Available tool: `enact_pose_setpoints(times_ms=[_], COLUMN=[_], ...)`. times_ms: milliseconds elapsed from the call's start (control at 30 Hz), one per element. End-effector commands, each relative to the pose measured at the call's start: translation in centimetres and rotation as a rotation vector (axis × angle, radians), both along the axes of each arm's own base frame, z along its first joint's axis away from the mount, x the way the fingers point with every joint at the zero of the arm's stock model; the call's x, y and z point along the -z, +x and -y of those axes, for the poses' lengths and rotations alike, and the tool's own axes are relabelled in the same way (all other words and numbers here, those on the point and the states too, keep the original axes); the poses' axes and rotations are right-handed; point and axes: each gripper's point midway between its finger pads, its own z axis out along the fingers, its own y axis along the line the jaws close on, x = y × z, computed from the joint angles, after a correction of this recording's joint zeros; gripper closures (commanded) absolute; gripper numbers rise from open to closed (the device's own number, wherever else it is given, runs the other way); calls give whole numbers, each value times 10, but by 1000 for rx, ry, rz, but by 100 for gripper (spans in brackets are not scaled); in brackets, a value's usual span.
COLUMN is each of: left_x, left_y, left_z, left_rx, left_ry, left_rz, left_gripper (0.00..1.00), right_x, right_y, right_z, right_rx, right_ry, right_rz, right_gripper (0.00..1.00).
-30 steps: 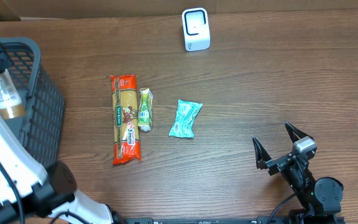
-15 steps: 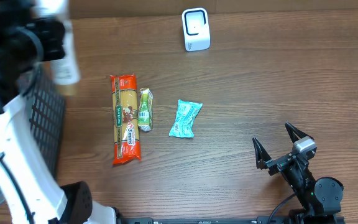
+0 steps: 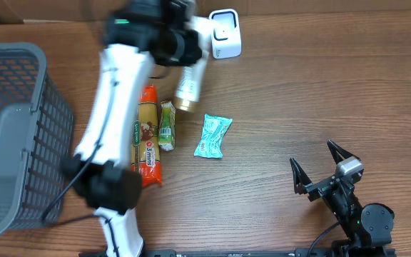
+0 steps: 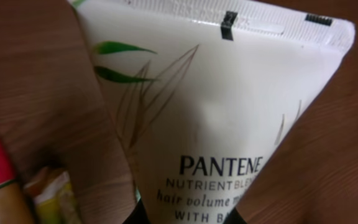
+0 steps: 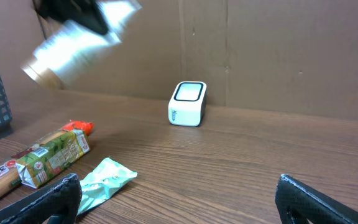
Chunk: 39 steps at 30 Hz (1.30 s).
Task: Scan the item barcode
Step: 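Carry the Pantene tube out and set it right of the mint-green bag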
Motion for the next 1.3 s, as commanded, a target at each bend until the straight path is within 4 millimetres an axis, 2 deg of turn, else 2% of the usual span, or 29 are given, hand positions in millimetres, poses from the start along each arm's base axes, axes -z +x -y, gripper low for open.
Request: enact_pose_setpoints(times_ms=[0,167,333,500,700,733,767,867,933,1067,1133,1200,1267], left_x=[33,85,123,139,139,139,139,139,139,131,122,106,80], left_y=[-5,-14,-27,-33,-34,-34,-34,-34,-34,-37,-33,-29,-23], left_z=[48,93,117,121,122,121,121,121,121,127,124,119,109], left_rx=[4,0,-38,-121,-154,-155,-154,-154,-150,-67,-48,-26,4], left_ry=[-46,-38,-20,-21,-26,-26,-26,-26,-25,-61,-69,-82,-93], left_rz=[-100,-217,-324,-401,-421,-421,-420,-420,-420,-411,-389,-354,-288], left_gripper=[96,96,96,96,96,89,71,26,14,2,0,0,0], right_x=[3,3,3,3,3,3,3,3,3,3,3,3,3], right_y=[0,0,0,0,0,0,0,0,0,0,0,0,0], right_z=[-1,-1,-1,-1,-1,-1,-1,-1,-1,-1,-1,-1,-1], right_rx=[-3,-3,-3,-3,-3,-3,-2,-3,-3,-3,-3,-3,-2], right_ry=[-1,-1,-1,-1,-1,-1,-1,-1,-1,-1,-1,-1,-1], right_rz=[0,0,0,0,0,0,0,0,0,0,0,0,0], right_gripper=[0,0,0,0,0,0,0,0,0,0,0,0,0])
